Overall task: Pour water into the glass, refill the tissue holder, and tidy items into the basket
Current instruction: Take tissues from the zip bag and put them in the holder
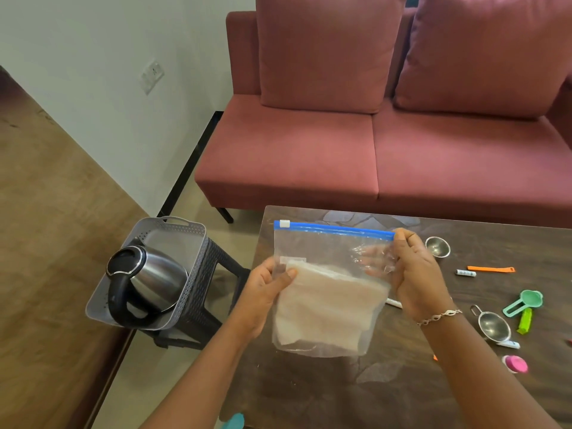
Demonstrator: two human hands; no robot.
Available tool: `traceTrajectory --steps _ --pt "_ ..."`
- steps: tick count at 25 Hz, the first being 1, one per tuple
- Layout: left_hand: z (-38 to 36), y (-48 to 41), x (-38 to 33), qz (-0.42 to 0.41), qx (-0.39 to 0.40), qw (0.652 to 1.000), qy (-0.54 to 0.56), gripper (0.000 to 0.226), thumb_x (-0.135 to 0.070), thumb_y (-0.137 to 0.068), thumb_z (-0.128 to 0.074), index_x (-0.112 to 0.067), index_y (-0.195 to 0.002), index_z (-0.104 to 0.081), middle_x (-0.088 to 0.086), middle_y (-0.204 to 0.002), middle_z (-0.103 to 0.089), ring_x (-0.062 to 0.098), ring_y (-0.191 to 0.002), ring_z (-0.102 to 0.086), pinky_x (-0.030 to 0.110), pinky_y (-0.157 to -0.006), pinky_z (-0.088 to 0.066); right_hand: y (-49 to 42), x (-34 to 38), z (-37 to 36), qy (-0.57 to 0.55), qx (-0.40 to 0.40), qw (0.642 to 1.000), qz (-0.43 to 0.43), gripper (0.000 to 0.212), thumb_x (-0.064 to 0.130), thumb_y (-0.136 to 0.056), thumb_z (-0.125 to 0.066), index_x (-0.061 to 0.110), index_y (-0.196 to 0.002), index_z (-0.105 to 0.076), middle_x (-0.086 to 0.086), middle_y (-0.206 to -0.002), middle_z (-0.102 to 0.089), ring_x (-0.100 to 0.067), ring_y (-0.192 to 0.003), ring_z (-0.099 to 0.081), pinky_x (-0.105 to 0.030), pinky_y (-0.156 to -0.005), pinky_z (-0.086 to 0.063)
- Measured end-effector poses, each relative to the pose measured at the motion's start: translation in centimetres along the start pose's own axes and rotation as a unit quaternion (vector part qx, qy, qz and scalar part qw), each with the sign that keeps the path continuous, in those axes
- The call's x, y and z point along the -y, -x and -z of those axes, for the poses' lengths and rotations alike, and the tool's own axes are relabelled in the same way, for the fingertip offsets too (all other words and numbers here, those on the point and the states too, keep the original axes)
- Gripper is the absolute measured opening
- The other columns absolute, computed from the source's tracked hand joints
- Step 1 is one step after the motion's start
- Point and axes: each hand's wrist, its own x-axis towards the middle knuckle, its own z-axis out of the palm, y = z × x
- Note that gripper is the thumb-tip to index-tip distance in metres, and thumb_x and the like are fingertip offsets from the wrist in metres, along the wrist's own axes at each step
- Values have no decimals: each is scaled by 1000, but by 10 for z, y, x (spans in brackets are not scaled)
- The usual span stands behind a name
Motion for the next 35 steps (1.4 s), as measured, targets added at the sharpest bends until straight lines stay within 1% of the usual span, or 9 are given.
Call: traceTrajectory --steps 2,6,9,15,19,24,28,31,35 --pt "0 0 -1 -3 -33 999 36 23 -15 -86 -55 -13 -108 -58 2 -93 -73 16 -86 -69 28 -71 -57 -1 -7 8 59 63 994 -64 53 59 -66 -69 28 -103 -48 -13 -92 -70 -28 -78 -67 -33 -60 -49" --pt "0 0 -5 -17 -117 992 51 18 -4 -89 -53 -15 -104 -55 7 -88 -70 14 -73 -68 30 -69 -56 4 -29 8 136 134 977 -93 89 4 -63 -78 29 -133 -30 -4 -79 -73 -15 -73 -68 -24 -59 -53" --pt "8 2 4 -52 -214 974 -47 43 -11 -82 -66 -30 -113 -41 14 -85 -69 23 -71 -66 40 -70 -54 2 -38 -5 126 87 988 -34 74 -12 -69 -68 34 -118 -35 -7 -68 -72 -14 -61 -67 -22 -54 -54" --pt "34 14 2 -26 -87 991 -94 53 12 -71 -69 -25 -106 -53 1 -104 -64 17 -96 -64 37 -84 -55 -8 -47 -28 230 113 965 58 37 -8 -78 -62 27 -91 -58 -1 -79 -62 -8 -64 -57 -19 -56 -49" --pt "57 14 3 -25 -157 973 -166 61 14 -71 -66 -27 -114 -54 -1 -110 -63 12 -100 -61 25 -91 -50 -16 -57 -51 363 124 917 109 44 -1 -76 -68 29 -108 -60 11 -75 -55 -2 -58 -48 -12 -59 -44" --pt "93 14 -4 -53 -242 908 -337 23 -3 -71 -74 -11 -92 -70 -13 -82 -54 2 -76 -54 16 -68 -43 -28 -74 -87 488 73 849 188 15 3 -74 -73 15 -83 -71 -4 -74 -53 -10 -63 -51 -34 -58 -48" --pt "130 8 -13 -84 -287 846 -441 10 -14 -75 -73 -10 -83 -69 -13 -95 -51 4 -80 -53 20 -67 -46 -44 -83 -120 546 87 788 269 15 -1 -66 -77 6 -69 -65 -9 -99 -59 -21 -76 -57 -27 -63 -40" --pt "158 -8 -31 -100 -271 860 -421 15 -6 -79 -66 -9 -94 -67 -4 -105 -64 14 -85 -62 34 -74 -53 -70 -79 -156 586 96 734 329 15 3 -68 -77 8 -72 -63 -8 -101 -68 -29 -79 -64 -27 -59 -40" --pt "219 -41 -64 -144 -284 858 -403 12 2 -77 -62 -4 -87 -67 5 -101 -66 15 -83 -60 17 -73 -47 -126 -77 -229 586 113 688 413 13 20 -78 -61 8 -74 -62 -3 -85 -70 -32 -72 -56 -29 -57 -41"
